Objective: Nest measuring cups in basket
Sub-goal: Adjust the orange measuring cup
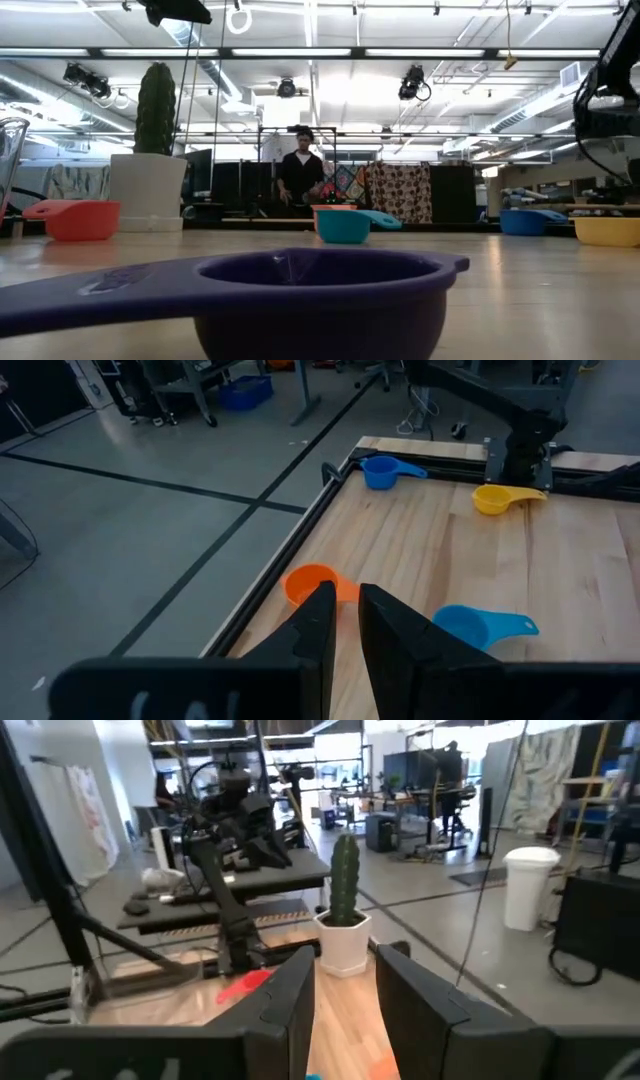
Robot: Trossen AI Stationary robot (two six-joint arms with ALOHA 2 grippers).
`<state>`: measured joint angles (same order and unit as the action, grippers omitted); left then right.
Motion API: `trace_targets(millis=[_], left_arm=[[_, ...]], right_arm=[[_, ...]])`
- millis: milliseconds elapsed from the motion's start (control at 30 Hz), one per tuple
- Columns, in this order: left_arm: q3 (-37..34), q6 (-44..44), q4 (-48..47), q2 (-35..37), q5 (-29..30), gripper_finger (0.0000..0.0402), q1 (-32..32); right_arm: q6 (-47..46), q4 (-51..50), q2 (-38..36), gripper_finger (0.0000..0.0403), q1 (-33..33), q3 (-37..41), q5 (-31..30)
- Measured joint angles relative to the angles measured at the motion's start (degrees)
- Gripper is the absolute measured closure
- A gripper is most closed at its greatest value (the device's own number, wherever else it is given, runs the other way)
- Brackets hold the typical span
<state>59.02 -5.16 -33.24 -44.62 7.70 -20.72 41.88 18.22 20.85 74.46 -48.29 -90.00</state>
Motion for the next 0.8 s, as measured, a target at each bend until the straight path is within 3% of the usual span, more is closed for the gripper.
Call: trace_targets(millis=[433, 600, 800], left_arm=[[0.00, -0.04, -0.03, 0.00, 0.00, 0.0349, -0.01], [0.00, -0.05, -0.01, 0.00, 0.00, 0.0349, 0.02], [0.00, -0.07, -0.01, 0.00, 0.00, 0.0349, -0.01]], right_arm=[[9.23, 0.07, 14.56, 0.0289, -13.87, -8.51, -0.01], [6.25, 0.15, 18.79, 0.0289, -21.44, -9.04, 0.00], [2.03, 0.11, 23.66, 0.0289, -26.10, -8.81, -0.01]])
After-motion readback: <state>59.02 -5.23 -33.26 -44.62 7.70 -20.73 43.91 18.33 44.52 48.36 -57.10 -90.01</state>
